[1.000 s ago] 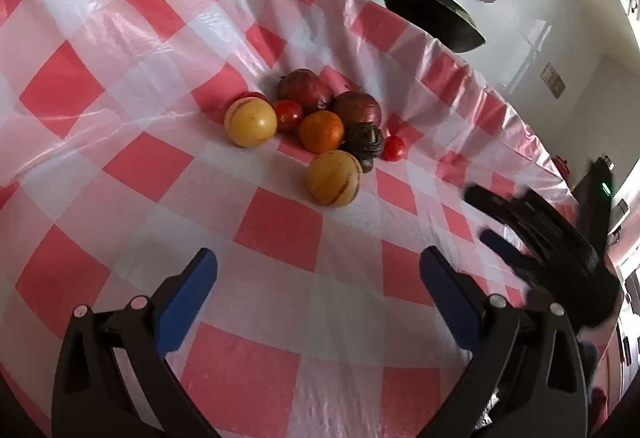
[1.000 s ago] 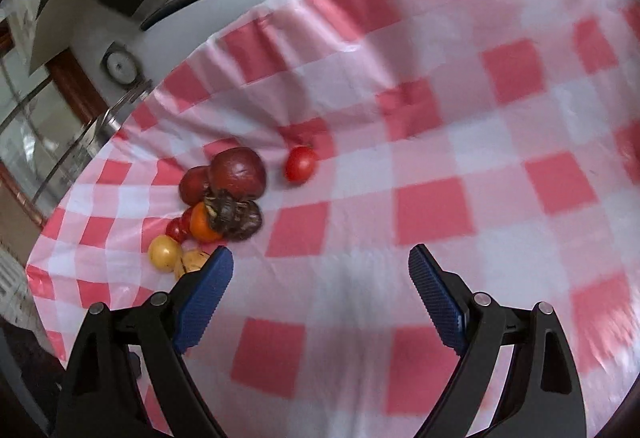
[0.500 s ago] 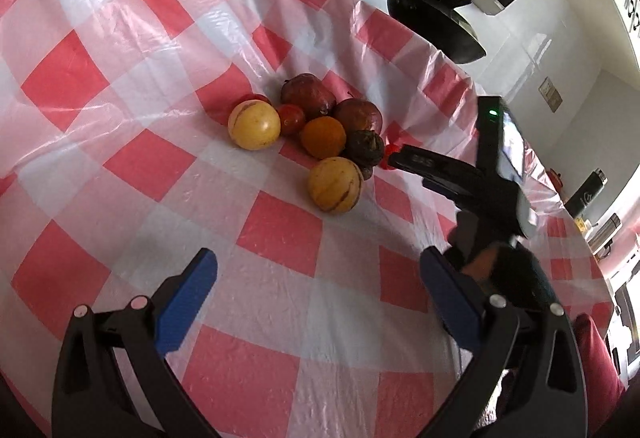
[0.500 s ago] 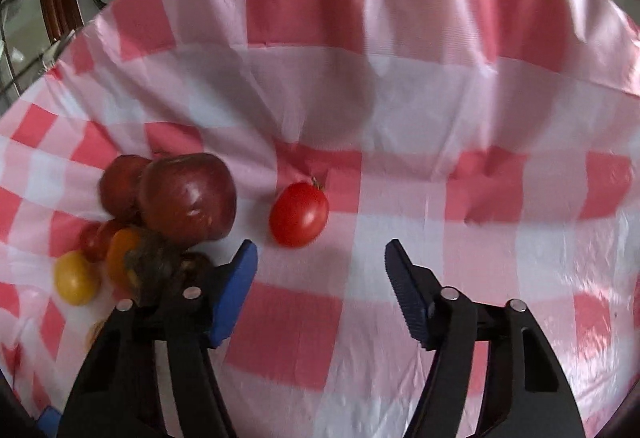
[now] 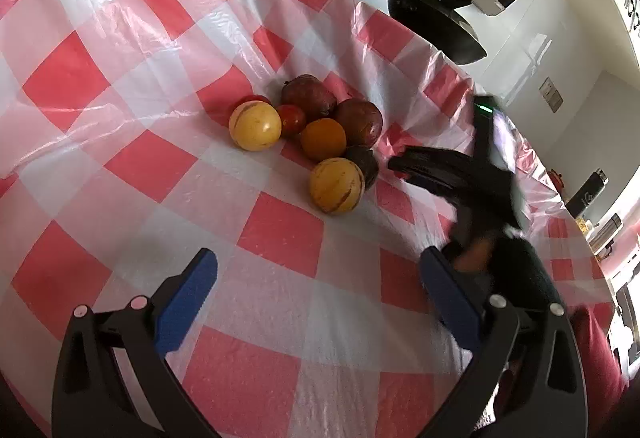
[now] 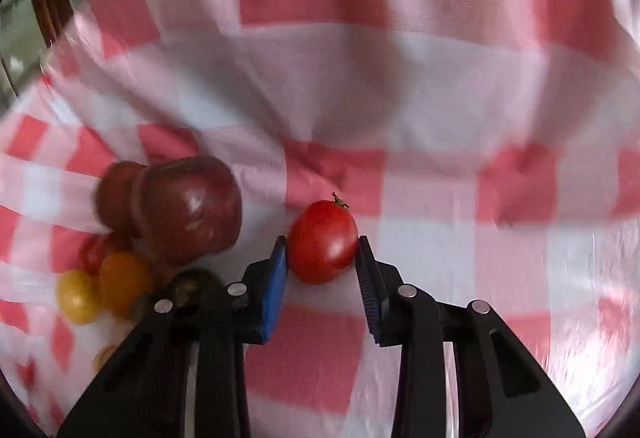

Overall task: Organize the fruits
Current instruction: 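Grasp the red tomato with the right gripper and lift it, then grasp the yellow striped melon with the left gripper while the right gripper holds the tomato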

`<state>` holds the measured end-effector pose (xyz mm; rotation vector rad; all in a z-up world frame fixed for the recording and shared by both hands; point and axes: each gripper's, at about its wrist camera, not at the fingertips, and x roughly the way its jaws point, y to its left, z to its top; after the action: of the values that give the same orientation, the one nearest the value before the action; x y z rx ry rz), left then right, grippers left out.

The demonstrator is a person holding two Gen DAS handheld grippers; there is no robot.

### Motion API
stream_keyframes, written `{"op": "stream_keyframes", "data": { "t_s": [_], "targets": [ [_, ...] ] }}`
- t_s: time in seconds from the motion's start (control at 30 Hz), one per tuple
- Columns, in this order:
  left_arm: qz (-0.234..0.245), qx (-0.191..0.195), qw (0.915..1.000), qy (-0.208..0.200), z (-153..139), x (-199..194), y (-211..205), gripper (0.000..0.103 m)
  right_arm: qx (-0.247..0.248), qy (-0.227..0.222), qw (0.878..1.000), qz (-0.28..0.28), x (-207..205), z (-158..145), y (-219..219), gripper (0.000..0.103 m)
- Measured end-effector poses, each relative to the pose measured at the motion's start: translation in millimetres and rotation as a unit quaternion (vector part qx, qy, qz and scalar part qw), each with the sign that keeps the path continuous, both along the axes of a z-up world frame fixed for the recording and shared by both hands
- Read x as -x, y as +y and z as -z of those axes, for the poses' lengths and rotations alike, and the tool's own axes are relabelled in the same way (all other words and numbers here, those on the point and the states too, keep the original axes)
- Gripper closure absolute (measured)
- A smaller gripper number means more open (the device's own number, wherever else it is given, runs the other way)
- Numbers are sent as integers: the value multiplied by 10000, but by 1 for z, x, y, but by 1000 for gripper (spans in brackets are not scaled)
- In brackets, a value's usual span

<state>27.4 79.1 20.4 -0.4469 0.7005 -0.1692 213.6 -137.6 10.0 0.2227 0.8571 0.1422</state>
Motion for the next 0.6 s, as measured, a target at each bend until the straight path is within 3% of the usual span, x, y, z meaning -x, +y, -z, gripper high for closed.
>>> {"op": "stream_keyframes", "data": {
  "t_s": [0.1, 0.3, 0.43, 0.6],
  "targets": [
    [-9, -57, 10000, 11, 0, -1, -1, 2, -564, -19, 9984, 39, 46, 2, -23, 69],
    [7, -113, 9999, 88, 1, -2, -3, 2, -803, -197, 9958, 399, 112, 3, -61, 69],
    [56, -326, 9991, 270, 2, -8, -10, 2, -959, -601, 9911, 700, 129, 2, -75, 69],
    [66, -597, 9961, 653, 6, -34, -22, 2, -1123, -669, 9895, 620, 131, -1, -81, 69]
  ]
}}
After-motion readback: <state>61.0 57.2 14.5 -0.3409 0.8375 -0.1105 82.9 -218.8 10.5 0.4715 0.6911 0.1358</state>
